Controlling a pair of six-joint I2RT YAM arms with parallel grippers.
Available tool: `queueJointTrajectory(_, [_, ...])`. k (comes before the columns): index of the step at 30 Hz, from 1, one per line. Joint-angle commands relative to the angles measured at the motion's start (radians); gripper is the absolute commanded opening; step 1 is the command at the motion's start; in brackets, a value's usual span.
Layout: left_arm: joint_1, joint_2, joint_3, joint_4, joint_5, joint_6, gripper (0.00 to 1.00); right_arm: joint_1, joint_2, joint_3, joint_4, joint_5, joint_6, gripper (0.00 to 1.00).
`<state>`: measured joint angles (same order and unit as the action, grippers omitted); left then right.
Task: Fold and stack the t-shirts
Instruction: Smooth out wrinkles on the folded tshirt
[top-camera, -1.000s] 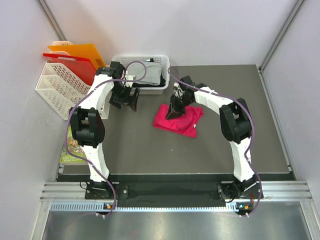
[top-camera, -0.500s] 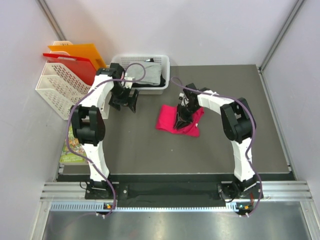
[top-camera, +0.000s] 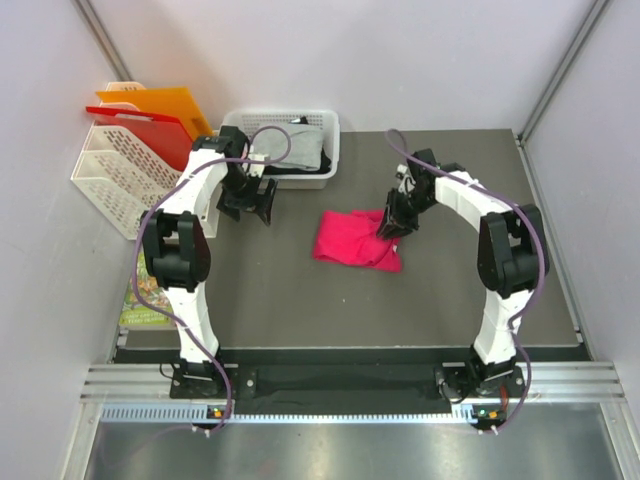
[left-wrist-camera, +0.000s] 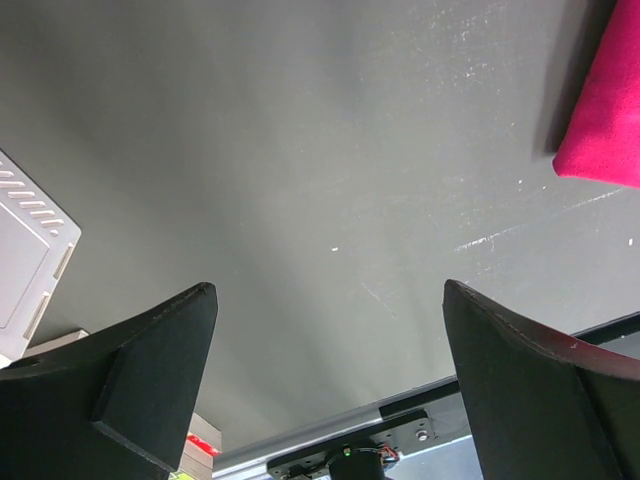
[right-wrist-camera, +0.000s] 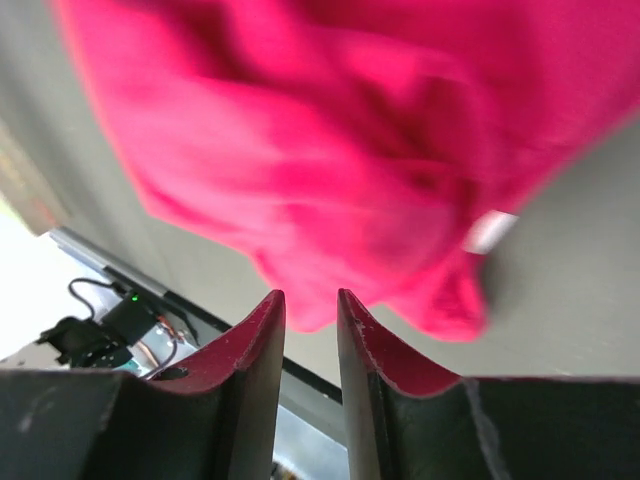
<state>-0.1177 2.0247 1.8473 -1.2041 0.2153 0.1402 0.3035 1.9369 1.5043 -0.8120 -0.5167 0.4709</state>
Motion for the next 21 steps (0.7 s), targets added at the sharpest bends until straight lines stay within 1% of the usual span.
queueJointTrajectory(1, [0.000,-0.015,0.012,-0.005,-0.007,-0.001,0.99,-0.020,0.014,-0.065,0.037,0.003,-0.025,0.28])
queueJointTrajectory(4, [0.000,-0.021,0.010,-0.006,-0.011,0.004,0.99,-0.024,0.013,-0.076,0.037,0.012,-0.032,0.29])
queueJointTrajectory(14, [0.000,-0.023,0.006,-0.006,0.013,-0.004,0.99,-0.033,0.027,-0.078,0.008,0.035,-0.055,0.40])
queueJointTrajectory(18, [0.000,-0.026,0.001,-0.005,0.015,-0.002,0.99,-0.047,0.019,-0.107,0.019,0.041,-0.058,0.40])
queueJointTrajectory(21, [0.000,-0.027,-0.005,-0.003,0.013,-0.002,0.99,-0.052,0.025,-0.095,0.033,0.034,-0.040,0.40])
